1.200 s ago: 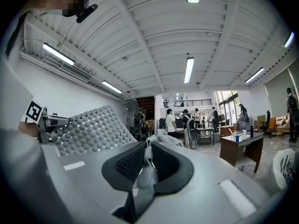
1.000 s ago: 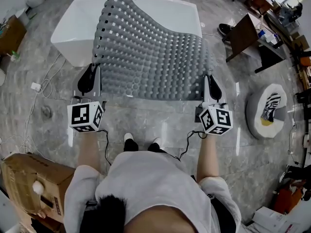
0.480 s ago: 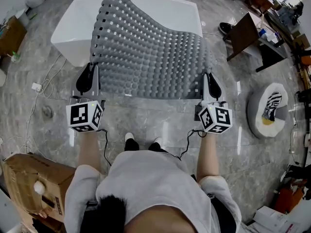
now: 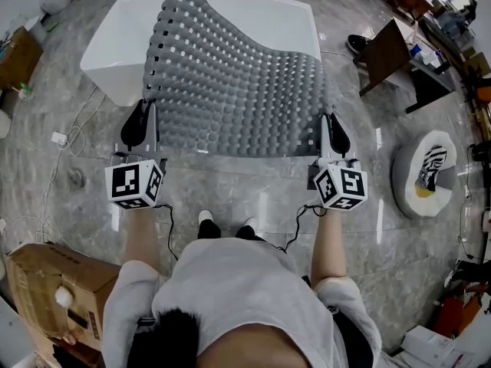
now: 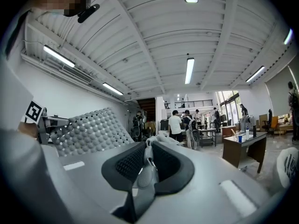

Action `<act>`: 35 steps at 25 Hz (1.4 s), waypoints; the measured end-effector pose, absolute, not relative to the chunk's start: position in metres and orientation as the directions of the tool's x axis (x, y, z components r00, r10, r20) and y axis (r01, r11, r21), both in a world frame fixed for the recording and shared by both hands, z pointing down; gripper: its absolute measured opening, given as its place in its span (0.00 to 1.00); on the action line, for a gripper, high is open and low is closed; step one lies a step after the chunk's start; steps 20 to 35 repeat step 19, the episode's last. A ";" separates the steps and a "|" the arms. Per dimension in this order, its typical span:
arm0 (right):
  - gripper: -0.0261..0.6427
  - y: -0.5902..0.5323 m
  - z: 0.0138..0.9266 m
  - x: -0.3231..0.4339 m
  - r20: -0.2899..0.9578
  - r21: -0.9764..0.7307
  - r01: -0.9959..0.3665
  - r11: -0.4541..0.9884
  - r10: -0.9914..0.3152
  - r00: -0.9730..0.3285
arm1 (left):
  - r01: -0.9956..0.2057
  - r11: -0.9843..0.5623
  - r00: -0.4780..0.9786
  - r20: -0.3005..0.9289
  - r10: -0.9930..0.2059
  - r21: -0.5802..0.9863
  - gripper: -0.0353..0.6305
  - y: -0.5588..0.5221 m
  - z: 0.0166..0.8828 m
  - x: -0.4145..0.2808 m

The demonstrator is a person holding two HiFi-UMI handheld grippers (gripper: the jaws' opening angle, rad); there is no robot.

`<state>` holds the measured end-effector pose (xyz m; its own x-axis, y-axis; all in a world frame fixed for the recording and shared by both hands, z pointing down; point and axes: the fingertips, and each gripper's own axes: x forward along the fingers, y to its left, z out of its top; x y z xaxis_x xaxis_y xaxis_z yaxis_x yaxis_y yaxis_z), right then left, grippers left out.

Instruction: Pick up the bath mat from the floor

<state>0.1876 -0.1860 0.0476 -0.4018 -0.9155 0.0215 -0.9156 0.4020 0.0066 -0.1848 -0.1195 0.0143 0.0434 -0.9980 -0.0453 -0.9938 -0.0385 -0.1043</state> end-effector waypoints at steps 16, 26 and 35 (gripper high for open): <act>0.12 -0.193 0.046 0.184 0.013 0.006 -0.912 0.410 -0.912 -0.410 | -0.995 -0.017 0.023 -0.055 -0.998 -0.095 0.14 -0.119 0.012 -0.190; 0.12 -0.193 0.044 0.183 0.011 0.007 -0.911 0.411 -0.911 -0.411 | -0.995 -0.015 0.021 -0.058 -0.998 -0.095 0.14 -0.119 0.011 -0.192; 0.12 -0.193 0.044 0.183 0.011 0.007 -0.911 0.411 -0.911 -0.411 | -0.995 -0.015 0.021 -0.058 -0.998 -0.095 0.14 -0.119 0.011 -0.192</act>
